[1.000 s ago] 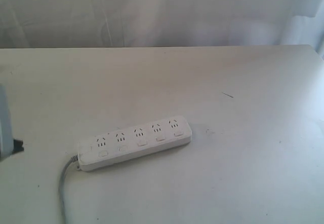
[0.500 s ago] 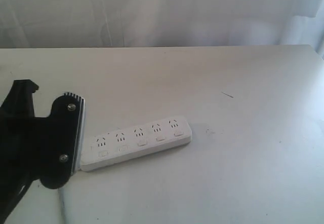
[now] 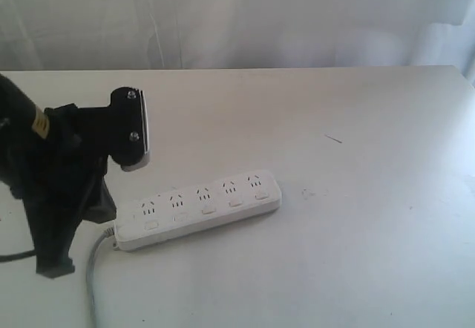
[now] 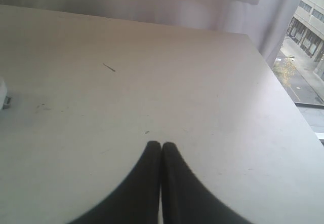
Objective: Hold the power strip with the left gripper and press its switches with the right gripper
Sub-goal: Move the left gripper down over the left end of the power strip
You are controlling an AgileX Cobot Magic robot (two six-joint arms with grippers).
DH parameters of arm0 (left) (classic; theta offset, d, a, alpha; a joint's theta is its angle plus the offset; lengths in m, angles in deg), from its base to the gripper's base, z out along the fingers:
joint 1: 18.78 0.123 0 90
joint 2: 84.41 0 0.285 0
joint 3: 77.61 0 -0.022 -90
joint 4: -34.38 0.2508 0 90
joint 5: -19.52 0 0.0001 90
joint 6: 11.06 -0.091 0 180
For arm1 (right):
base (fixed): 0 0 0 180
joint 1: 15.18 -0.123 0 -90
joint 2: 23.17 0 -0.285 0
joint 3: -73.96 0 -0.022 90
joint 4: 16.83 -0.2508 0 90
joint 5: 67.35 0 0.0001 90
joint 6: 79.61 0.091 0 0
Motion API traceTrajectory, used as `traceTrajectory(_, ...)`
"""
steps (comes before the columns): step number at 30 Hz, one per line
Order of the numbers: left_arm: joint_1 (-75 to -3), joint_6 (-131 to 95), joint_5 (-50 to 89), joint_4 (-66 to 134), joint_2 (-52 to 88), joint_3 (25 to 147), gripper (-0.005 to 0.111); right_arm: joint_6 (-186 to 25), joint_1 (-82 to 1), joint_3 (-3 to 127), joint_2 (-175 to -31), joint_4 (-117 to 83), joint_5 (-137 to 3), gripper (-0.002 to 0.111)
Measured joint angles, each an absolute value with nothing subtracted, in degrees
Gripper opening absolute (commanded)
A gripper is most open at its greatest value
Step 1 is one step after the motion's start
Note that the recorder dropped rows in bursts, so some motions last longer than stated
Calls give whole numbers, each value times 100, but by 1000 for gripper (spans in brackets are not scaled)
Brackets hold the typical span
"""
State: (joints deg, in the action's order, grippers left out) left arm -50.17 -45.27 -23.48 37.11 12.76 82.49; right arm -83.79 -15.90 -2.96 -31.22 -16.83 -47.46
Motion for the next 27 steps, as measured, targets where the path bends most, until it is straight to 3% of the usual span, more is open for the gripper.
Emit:
traceTrajectory(8, -4812, -5143, -2533, 3655, 115, 8796, 1, -8379, -1590, -296, -3122, -1683, -4746, 0)
traceTrajectory(10, -4812, -5285, -2426, 3652, -93, 8810, 11, -8379, -1590, -296, -3122, -1683, -4746, 0)
traceTrajectory(13, -4812, -5390, -2240, 3676, -335, 8810, 45, -8379, -1590, -296, -3122, -1683, -4746, 0)
traceTrajectory(16, -4812, -5408, -2138, 3676, -465, 8810, 101, -8379, -1590, -296, -3122, -1683, -4746, 0)
traceTrajectory(27, -4812, -5013, -1968, 3780, -565, 8833, 105, -8379, -1590, -296, -3122, -1683, -4746, 0)
